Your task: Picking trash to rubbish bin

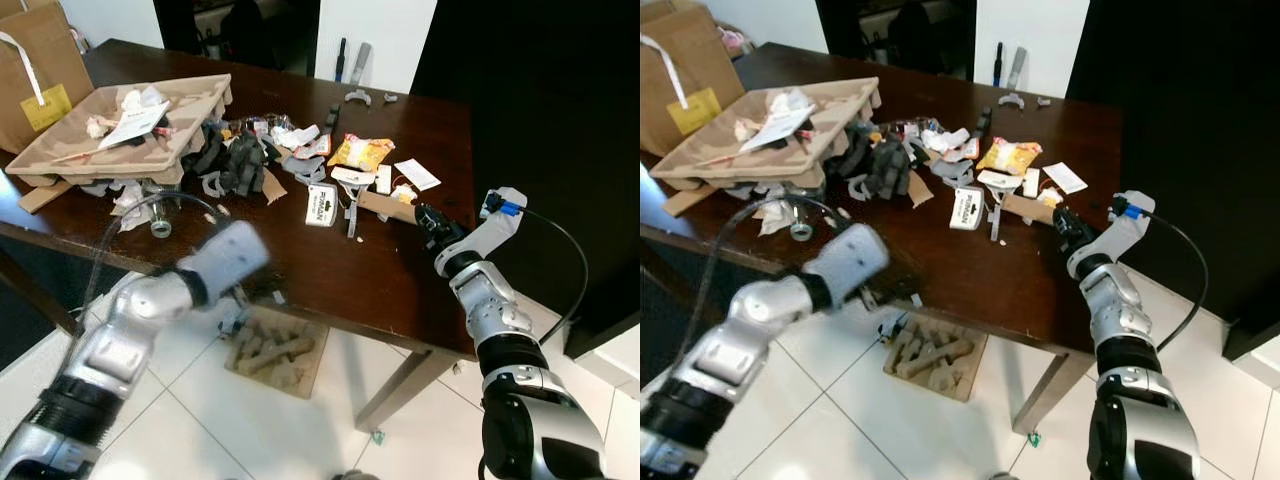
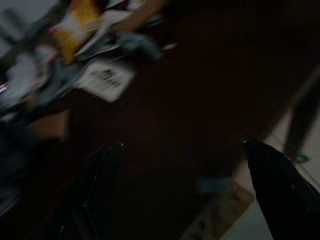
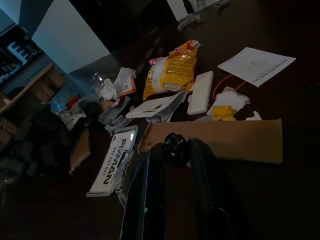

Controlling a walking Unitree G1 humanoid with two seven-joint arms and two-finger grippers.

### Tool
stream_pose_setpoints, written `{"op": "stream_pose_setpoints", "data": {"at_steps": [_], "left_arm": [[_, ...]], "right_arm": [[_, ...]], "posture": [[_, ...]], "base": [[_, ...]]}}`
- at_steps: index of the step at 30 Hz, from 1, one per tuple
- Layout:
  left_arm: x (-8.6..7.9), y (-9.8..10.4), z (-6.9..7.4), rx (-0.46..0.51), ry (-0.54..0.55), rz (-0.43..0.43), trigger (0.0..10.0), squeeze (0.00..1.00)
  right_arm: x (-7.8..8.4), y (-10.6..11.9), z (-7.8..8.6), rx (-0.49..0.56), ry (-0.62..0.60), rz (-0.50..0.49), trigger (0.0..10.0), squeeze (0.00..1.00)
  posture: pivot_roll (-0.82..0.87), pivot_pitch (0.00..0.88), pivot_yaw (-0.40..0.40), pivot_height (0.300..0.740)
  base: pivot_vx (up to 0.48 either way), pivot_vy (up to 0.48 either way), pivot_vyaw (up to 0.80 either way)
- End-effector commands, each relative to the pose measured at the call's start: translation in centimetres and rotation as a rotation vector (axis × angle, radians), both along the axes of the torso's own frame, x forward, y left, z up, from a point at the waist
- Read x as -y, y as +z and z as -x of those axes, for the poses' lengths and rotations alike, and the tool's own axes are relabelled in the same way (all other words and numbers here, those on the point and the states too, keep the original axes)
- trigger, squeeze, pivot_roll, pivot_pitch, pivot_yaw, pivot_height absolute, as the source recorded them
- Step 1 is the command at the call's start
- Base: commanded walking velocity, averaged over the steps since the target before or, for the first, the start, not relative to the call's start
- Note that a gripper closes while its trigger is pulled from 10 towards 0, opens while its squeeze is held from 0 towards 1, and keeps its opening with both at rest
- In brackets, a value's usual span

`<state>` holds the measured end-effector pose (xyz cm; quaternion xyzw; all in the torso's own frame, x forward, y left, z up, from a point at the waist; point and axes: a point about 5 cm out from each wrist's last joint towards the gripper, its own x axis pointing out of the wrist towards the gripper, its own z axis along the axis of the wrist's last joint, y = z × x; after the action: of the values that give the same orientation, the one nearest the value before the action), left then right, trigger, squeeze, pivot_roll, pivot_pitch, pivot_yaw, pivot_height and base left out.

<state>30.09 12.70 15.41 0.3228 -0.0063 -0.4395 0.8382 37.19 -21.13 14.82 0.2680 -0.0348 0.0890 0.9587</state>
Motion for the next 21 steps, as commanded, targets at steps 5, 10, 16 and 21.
{"op": "stream_pose_setpoints", "data": {"at_steps": [5,10,16,21], "left_arm": [[2.1,-0.8,0.2,0.015,-0.13,-0.102,10.0,0.0],[2.2,-0.9,0.3,0.009,-0.14,-0.127,10.0,0.0],[1.7,-1.4,0.9,-0.051,-0.166,-0.19,10.0,0.0],[0.8,-0.7,1.7,-0.125,-0.198,-0.225,10.0,0.0]], "right_arm": [[0.6,-1.0,0.5,-0.037,-0.026,0.001,10.0,0.0],[0.7,-1.2,0.6,-0.043,-0.031,0.009,10.0,0.0],[0.9,-1.4,0.8,-0.054,-0.04,0.016,10.0,0.0],[1.0,-1.5,0.8,-0.058,-0.039,0.021,10.0,0.0]], "posture": [[0.1,0.13,-0.004,0.74],[0.09,0.131,-0.001,0.74],[0.09,0.133,0.004,0.74],[0.09,0.132,0.003,0.74]], "base": [[0.0,0.0,0.0],[0.0,0.0,0.0],[0.0,0.0,0.0],[0.0,0.0,0.0]]}}
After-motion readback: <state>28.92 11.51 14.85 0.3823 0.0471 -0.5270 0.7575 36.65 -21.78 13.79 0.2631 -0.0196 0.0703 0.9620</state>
